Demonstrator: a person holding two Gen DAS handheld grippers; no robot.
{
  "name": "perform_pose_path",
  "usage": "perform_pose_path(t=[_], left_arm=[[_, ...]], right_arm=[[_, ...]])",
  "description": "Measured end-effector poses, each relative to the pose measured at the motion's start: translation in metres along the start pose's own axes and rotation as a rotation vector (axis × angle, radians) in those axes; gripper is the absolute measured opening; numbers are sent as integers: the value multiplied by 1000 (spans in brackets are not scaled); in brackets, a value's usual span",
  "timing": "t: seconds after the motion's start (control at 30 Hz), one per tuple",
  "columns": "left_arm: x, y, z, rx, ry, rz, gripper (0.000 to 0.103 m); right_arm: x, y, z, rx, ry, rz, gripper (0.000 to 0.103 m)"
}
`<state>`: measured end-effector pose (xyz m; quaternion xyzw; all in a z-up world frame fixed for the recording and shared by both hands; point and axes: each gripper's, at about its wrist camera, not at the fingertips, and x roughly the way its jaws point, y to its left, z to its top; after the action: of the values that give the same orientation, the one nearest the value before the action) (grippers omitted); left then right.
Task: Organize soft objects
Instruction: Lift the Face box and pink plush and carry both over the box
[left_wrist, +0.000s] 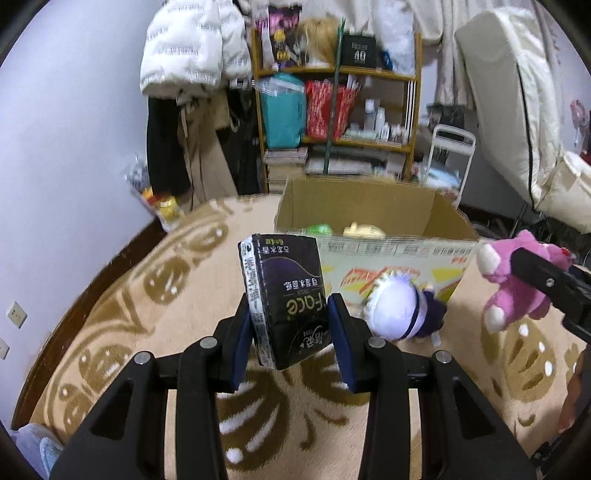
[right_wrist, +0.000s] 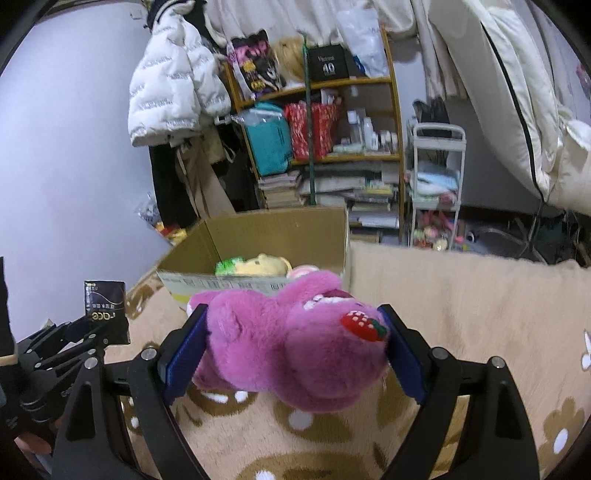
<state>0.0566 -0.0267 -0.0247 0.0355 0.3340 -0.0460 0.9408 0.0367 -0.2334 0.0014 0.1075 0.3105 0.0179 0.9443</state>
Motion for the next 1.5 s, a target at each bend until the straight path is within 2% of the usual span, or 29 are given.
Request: perform_pose_path(t=[0.17, 0.73, 0.9, 1.1, 1.5], left_arm=[[-16, 3, 9, -12, -91, 9, 38], [-32, 6, 60, -3, -270, 0, 38], [-24, 2, 77, 26, -293, -1, 38], [-8, 2, 97, 9, -310, -7, 38], [38, -7, 103, 16, -267, -24, 38]], right_arm=[[-8, 5, 11, -31, -69, 2, 92], [4, 10, 57, -58, -186, 40, 92], [11, 12, 74, -83, -216, 49, 92], [18, 16, 94, -116, -255, 71, 92], [51, 17, 92, -139, -230, 101, 92]])
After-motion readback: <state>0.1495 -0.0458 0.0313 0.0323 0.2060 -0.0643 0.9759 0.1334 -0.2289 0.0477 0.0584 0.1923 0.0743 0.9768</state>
